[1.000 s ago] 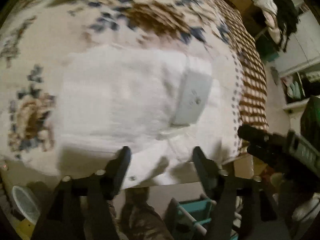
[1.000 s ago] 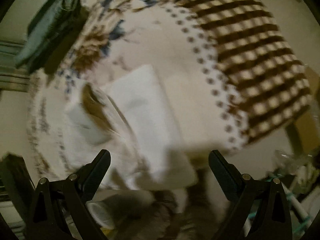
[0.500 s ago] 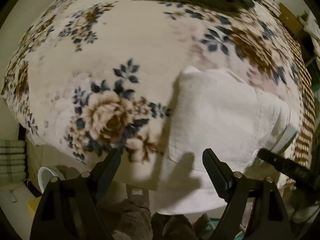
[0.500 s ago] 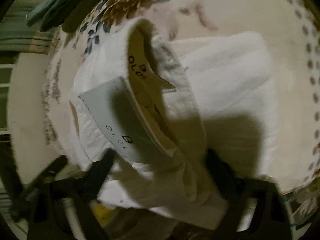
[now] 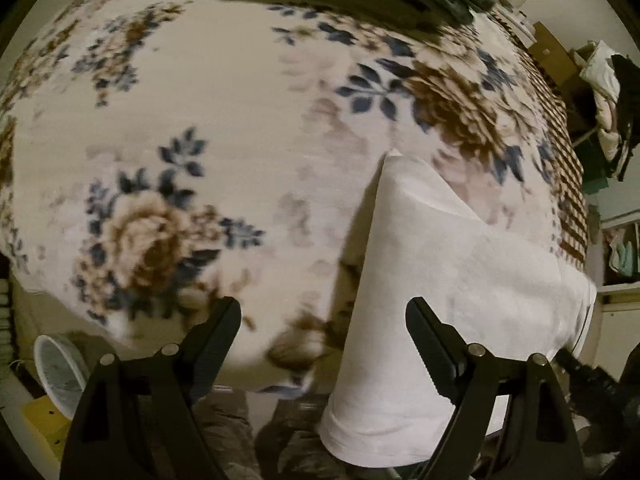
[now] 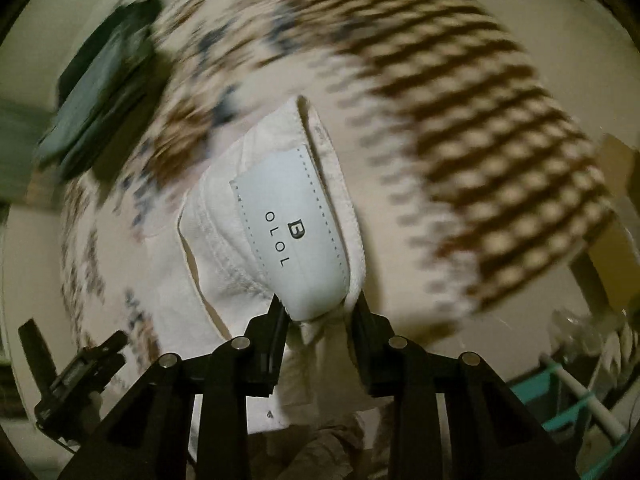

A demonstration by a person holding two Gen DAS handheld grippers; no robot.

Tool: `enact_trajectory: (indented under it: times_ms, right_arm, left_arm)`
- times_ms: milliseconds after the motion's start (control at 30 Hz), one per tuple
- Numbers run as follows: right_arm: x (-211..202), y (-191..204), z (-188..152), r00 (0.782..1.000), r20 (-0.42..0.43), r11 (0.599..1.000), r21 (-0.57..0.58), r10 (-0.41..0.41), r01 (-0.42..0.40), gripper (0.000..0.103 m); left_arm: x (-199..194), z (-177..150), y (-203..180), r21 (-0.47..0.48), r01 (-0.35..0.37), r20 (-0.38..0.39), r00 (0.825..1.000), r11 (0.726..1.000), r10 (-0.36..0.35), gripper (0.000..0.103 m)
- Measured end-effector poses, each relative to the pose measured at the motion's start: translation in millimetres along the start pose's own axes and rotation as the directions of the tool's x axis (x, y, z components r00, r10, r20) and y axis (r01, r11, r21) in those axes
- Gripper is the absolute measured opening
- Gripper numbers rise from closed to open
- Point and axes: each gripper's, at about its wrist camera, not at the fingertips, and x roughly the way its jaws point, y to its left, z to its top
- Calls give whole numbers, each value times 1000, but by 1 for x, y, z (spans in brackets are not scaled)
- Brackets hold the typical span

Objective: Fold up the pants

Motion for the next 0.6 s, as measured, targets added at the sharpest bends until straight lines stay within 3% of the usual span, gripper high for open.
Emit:
enact_trajectory:
  times_ms: [133,200,233,300,400,500,600]
  right_arm:
    - [13,-49,9,999,-14,998,57,-40,40,33]
    - [36,-60,13,996,-84,998,48,-39,43,41]
    - [45,-66,16,990,-118,996,47,-73,79,53]
    - [51,-79,21,985,-141,990,86,-96,109,63]
    - [34,-94,29,997,-79,983,181,-8,22,73]
    - [18,-96,44,996,-6,975,205,87,-84,81]
    - [29,-95,66,985,-23,963,216,173,-164,88]
  left_arm:
    - [17,7,-20,18,34,-18,999,999,-34,84]
    - [26,11,-29,31,43,-29,999,999,-42,84]
    - [31,13,-34,39,49,-38,998,998,-47,84]
    - [38,18,-42,52,60,-52,997,997,-57,84]
    - [46,27,-54,77,75,-60,996,994,-71,84]
    - [57,41,-64,82,118,-73,991,990,-112,84]
    - [69,55,-67,47,162,-91,983,986,-157,84]
